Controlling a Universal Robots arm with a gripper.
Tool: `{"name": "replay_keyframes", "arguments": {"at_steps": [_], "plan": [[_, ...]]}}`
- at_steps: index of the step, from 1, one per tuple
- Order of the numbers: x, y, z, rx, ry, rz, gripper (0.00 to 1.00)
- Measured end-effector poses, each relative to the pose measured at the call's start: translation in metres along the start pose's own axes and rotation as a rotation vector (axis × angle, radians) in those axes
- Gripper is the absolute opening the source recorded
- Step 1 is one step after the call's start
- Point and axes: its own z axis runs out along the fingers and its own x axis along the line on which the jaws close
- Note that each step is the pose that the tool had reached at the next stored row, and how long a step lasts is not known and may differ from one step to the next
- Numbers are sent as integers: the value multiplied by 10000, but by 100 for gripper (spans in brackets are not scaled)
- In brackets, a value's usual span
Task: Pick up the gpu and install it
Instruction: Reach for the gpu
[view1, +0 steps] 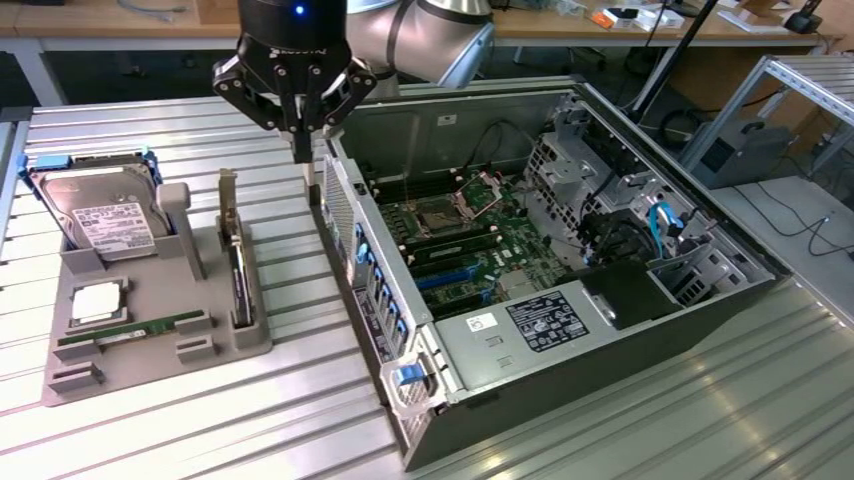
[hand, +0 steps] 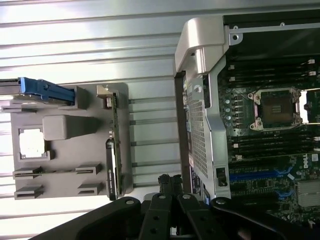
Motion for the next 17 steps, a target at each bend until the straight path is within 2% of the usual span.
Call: {"name": "replay_keyframes", "arguments": {"at_steps": [17], "plan": [[89,-8,0,1,0,-1,11]]}}
